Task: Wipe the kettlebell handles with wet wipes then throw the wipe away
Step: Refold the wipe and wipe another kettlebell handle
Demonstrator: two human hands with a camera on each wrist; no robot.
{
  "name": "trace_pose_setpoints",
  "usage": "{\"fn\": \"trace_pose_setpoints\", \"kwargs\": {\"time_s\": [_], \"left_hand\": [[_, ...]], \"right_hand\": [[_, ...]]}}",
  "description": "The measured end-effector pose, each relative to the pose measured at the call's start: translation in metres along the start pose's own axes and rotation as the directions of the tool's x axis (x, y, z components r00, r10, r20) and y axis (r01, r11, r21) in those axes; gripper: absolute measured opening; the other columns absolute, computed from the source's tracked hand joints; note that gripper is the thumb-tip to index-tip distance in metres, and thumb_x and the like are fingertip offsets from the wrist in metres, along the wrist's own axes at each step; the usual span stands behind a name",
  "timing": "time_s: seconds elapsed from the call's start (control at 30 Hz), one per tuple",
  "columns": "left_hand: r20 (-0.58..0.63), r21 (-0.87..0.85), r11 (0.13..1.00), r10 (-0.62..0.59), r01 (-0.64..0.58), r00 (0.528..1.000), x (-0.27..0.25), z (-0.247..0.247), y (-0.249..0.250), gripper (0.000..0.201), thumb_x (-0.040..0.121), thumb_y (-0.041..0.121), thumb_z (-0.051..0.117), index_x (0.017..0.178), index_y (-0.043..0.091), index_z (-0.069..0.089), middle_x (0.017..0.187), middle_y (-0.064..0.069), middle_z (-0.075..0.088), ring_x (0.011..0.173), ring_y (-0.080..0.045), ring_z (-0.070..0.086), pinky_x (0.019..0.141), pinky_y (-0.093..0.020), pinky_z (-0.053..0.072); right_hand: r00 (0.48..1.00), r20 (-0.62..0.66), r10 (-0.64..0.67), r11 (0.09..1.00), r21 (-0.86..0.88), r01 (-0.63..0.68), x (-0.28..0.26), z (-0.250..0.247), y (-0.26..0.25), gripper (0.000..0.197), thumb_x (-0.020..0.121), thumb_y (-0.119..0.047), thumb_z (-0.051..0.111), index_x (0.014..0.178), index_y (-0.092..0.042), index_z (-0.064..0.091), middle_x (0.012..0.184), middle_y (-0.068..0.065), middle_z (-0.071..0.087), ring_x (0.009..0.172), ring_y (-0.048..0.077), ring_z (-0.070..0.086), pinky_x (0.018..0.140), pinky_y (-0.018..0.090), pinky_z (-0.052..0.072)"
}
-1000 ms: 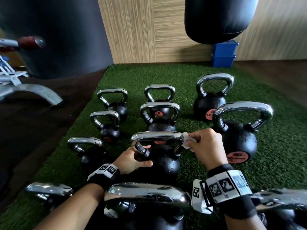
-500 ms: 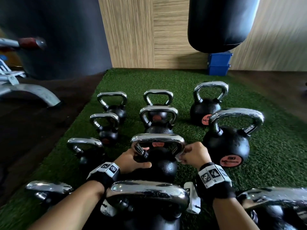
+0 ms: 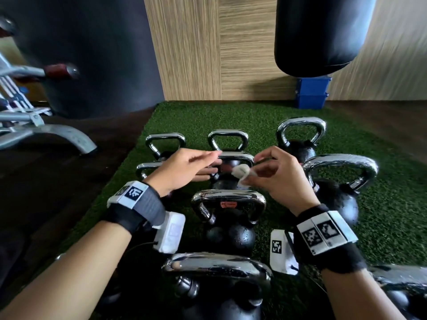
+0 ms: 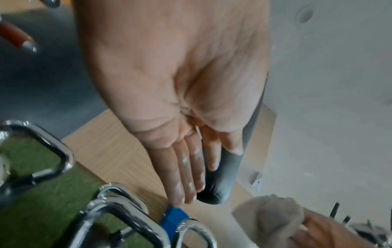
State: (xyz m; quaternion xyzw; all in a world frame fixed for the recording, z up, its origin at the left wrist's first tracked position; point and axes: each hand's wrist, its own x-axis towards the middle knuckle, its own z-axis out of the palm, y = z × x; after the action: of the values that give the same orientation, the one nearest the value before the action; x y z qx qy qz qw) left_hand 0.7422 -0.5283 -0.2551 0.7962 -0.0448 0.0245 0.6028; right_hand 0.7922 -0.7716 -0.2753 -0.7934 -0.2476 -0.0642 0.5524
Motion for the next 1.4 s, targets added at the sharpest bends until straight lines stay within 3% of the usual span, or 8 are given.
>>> {"fn": "trace_pose_setpoints", "kwargs": {"time_s": [0.3, 0.43, 0.57, 0.73, 0.83, 0.9, 1.03, 1.4], "left_hand": [[0.102, -0.026, 0.999, -0.019, 0.022, 0.995, 0.011, 0.009, 0.004, 0.037, 0.078, 0.022, 0.079, 0.113, 0.011, 0.078, 0.11, -0.007, 0.078, 0.104, -0.018, 0.074, 0.087, -0.023, 0.06], [0.077, 0.057, 0.998, 0.01, -0.014, 0.997, 0.015, 0.012, 0.001, 0.03, 0.069, 0.022, 0.087, 0.097, 0.012, 0.08, 0.106, -0.015, 0.078, 0.104, -0.03, 0.074, 0.097, -0.036, 0.058], [0.108, 0.187, 0.977, 0.083, -0.102, 0.991, 0.019, 0.011, -0.003, 0.019, 0.078, 0.009, 0.086, 0.092, 0.018, 0.076, 0.1, -0.015, 0.079, 0.089, -0.018, 0.073, 0.091, -0.033, 0.057], [0.091, 0.472, 0.853, 0.202, -0.221, 0.975, 0.016, 0.008, -0.021, 0.028, 0.079, 0.023, 0.087, 0.104, 0.034, 0.08, 0.1, 0.02, 0.078, 0.096, 0.003, 0.073, 0.089, -0.015, 0.053], [0.115, 0.564, 0.781, 0.247, -0.268, 0.962, 0.014, 0.021, -0.029, 0.027, 0.078, 0.03, 0.087, 0.104, 0.032, 0.081, 0.102, 0.021, 0.078, 0.094, 0.008, 0.071, 0.091, -0.023, 0.057], [0.159, 0.611, 0.725, 0.283, -0.319, 0.946, 0.014, 0.03, -0.031, 0.025, 0.078, 0.03, 0.087, 0.103, 0.03, 0.082, 0.104, 0.02, 0.077, 0.095, 0.011, 0.069, 0.092, -0.023, 0.056], [0.165, 0.668, 0.662, 0.312, -0.339, 0.936, 0.01, 0.032, -0.034, 0.025, 0.081, 0.03, 0.085, 0.106, 0.03, 0.081, 0.108, 0.016, 0.077, 0.099, 0.007, 0.069, 0.093, -0.027, 0.057], [0.068, 0.681, 0.667, 0.353, -0.302, 0.933, -0.013, 0.0, -0.06, 0.024, 0.087, 0.03, 0.079, 0.111, 0.036, 0.078, 0.118, 0.022, 0.072, 0.112, 0.013, 0.063, 0.101, -0.018, 0.051]], "right_hand": [[0.971, -0.111, -0.212, 0.973, -0.115, 0.199, 0.011, 0.022, -0.009, 0.048, 0.061, -0.026, 0.094, 0.079, -0.016, 0.052, 0.065, -0.003, 0.067, 0.056, 0.008, 0.059, 0.053, 0.02, 0.049], [0.965, -0.068, -0.252, 0.965, -0.09, 0.246, 0.012, 0.029, -0.003, 0.046, 0.061, -0.012, 0.092, 0.081, -0.018, 0.051, 0.065, -0.005, 0.069, 0.057, 0.003, 0.064, 0.056, 0.019, 0.052], [0.985, 0.03, -0.172, 0.984, 0.045, 0.17, 0.006, 0.023, 0.016, 0.056, 0.059, -0.019, 0.093, 0.099, -0.028, 0.055, 0.081, -0.01, 0.076, 0.066, 0.005, 0.072, 0.062, 0.017, 0.057], [0.993, -0.033, 0.111, 0.987, -0.112, -0.114, -0.019, 0.014, 0.087, 0.072, 0.062, -0.011, 0.085, 0.113, -0.042, 0.046, 0.092, -0.007, 0.071, 0.076, 0.01, 0.069, 0.06, 0.017, 0.052], [0.908, 0.211, 0.362, 0.931, -0.043, -0.361, -0.031, 0.036, 0.125, 0.083, 0.053, -0.015, 0.095, 0.124, -0.027, 0.053, 0.094, 0.0, 0.074, 0.093, 0.021, 0.071, 0.082, 0.039, 0.058], [0.902, 0.251, 0.353, 0.926, 0.043, -0.374, -0.032, 0.05, 0.134, 0.069, 0.047, -0.029, 0.097, 0.111, -0.028, 0.069, 0.098, -0.004, 0.077, 0.1, 0.016, 0.071, 0.096, 0.045, 0.055], [0.929, 0.13, 0.346, 0.926, 0.114, -0.36, -0.041, 0.066, 0.152, 0.044, 0.06, -0.035, 0.094, 0.099, -0.031, 0.076, 0.095, -0.009, 0.078, 0.095, 0.008, 0.072, 0.093, 0.043, 0.057], [0.957, 0.089, 0.277, 0.959, 0.037, -0.281, -0.052, 0.066, 0.166, 0.041, 0.06, -0.06, 0.084, 0.098, -0.05, 0.072, 0.092, -0.025, 0.074, 0.089, -0.009, 0.067, 0.083, 0.024, 0.055]]}}
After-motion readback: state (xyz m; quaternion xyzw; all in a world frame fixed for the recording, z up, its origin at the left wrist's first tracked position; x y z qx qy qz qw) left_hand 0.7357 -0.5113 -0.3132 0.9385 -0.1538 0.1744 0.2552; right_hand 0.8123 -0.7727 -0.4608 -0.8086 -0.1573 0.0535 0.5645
